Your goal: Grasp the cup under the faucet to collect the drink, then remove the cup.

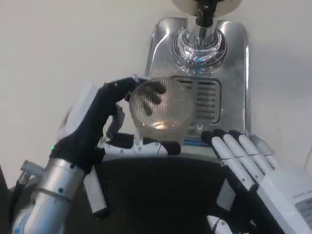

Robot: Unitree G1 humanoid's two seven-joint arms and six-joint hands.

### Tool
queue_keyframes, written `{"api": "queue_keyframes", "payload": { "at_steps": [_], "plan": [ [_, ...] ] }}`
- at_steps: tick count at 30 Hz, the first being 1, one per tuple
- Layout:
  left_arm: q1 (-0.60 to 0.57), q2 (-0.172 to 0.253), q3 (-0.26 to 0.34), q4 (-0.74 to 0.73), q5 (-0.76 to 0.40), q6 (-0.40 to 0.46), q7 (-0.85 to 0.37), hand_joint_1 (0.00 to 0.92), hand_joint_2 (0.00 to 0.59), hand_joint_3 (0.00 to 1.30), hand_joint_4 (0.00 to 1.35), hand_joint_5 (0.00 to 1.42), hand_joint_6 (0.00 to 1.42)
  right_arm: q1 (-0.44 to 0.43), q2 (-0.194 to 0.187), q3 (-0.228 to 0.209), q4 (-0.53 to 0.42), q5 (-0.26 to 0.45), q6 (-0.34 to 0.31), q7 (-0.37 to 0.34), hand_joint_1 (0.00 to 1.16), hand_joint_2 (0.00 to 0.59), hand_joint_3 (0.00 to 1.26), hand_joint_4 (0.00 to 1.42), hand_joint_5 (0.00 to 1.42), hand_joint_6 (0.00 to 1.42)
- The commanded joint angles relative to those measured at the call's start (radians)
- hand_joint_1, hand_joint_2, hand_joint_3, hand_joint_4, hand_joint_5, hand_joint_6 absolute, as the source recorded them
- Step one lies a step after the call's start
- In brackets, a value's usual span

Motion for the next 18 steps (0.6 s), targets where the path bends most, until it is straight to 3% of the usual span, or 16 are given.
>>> {"api": "queue_keyframes", "payload": {
  "at_steps": [1, 18],
  "plan": [
    [-0.074, -0.011, -0.003, 0.069, 0.004, 0.016, 0.025, 0.861, 0.121, 1.12, 1.22, 1.36, 1.42, 0.023, 0.013, -0.003, -0.008, -0.008, 0.007, 0.000, 0.17, 0.546, 0.02, 0.00, 0.00, 0.00],
    [-0.358, -0.049, -0.062, 0.414, 0.048, -0.055, 0.103, 0.851, 0.126, 1.10, 1.21, 1.35, 1.42, 0.045, 0.037, 0.017, -0.008, -0.027, 0.008, -0.001, 0.18, 0.539, 0.02, 0.00, 0.00, 0.00]
  ]
}}
